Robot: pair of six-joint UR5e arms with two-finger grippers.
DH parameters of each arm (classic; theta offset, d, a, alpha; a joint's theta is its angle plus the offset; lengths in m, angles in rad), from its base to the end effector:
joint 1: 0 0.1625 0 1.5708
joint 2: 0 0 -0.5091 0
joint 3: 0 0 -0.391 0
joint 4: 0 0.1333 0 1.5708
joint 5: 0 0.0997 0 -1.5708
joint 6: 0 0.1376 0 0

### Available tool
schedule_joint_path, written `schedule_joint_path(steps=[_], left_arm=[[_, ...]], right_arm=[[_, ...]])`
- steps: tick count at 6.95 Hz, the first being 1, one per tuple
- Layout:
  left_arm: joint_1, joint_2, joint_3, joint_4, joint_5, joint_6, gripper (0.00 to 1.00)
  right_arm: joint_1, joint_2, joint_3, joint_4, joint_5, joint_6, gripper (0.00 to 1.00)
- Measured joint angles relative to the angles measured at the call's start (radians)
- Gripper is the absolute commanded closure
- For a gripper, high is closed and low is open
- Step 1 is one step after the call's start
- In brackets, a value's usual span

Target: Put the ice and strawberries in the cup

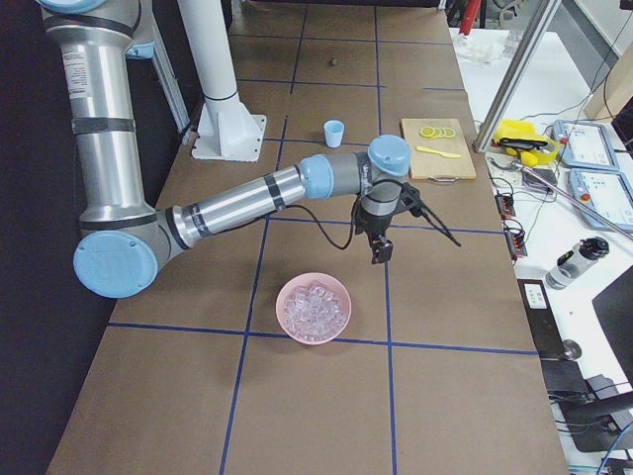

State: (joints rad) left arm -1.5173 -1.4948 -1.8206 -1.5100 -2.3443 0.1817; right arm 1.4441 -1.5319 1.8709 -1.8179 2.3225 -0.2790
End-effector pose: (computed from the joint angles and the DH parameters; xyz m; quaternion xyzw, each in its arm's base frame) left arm -0.0127 -0.4580 0.6891 0.0763 0.3725 0.1296 0.9158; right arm -0.0238 -0.4980 0.6321 0.0705 -0.3624 -0.2037 0.9068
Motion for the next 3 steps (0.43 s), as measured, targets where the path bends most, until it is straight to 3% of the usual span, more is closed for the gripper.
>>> schedule_joint_path(steps=[3], left_arm=[[0.004, -0.020, -0.006, -0.019, -0.003, 0.000, 0.00]], right_arm=[[0.156, -0.139, -0.132, 0.070, 0.002, -0.132, 0.01]])
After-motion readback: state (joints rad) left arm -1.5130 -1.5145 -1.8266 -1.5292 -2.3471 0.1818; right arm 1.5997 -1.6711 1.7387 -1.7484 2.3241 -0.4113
